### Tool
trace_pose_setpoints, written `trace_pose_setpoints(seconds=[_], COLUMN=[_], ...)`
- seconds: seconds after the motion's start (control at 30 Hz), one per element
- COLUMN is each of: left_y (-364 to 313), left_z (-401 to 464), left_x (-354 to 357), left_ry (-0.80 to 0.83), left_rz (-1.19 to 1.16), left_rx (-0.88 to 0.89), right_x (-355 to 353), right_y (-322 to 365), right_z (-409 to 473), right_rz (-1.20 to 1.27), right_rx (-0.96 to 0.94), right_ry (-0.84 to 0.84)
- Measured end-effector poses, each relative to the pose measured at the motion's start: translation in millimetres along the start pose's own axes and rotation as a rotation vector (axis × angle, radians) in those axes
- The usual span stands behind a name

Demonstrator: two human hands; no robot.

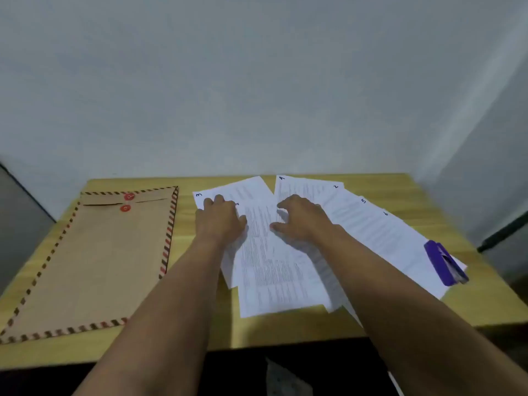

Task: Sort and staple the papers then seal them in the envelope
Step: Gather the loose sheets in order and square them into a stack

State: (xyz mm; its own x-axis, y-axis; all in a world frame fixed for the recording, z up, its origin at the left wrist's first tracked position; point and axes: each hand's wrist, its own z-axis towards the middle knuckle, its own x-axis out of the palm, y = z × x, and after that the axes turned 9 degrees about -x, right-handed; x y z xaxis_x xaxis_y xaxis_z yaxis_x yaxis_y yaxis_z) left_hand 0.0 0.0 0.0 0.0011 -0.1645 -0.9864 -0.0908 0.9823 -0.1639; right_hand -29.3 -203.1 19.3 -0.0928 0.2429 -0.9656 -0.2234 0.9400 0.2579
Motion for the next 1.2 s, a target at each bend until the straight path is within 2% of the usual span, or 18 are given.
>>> trace_pose_setpoints(seconds=[0.1,0.3,0.53,0.63,0.8,0.93,1.2], left_y=[-0.8,-1.8,-9.2,-7.7,-6.6,-14.9,-25.6], left_z=[13.5,18.1,30.5,31.7,31.7,26.2,12.4], left_x=[10.0,22.0,19.4,20.6,10.8,-7.0,-77.4], left_ry=[-0.006,-0.079,-0.043,-0.023,-0.044,-0.118,-0.337], left_rz=[0.065,-0.003,-0.457,-0.629,-0.711,-0.759,-0.772], left_rx=[-0.076,-0.129,-0.264,-0.257,-0.230,-0.175,-0.042], right_x=[15.2,17.6,17.2,16.6,11.9,4.7,-17.7], right_y=[-0.5,-1.7,-1.8,-2.4,-1.9,-2.6,-11.1], right_z=[13.9,14.2,13.5,15.0,17.0,15.1,-5.9], right_rz=[-0.051,0.002,0.026,0.028,-0.028,-0.125,-0.064], right_rx=[-0.021,-0.002,0.013,0.017,-0.011,-0.041,0.000], right_ry=[0.006,0.016,0.000,0.007,0.065,0.153,0.092])
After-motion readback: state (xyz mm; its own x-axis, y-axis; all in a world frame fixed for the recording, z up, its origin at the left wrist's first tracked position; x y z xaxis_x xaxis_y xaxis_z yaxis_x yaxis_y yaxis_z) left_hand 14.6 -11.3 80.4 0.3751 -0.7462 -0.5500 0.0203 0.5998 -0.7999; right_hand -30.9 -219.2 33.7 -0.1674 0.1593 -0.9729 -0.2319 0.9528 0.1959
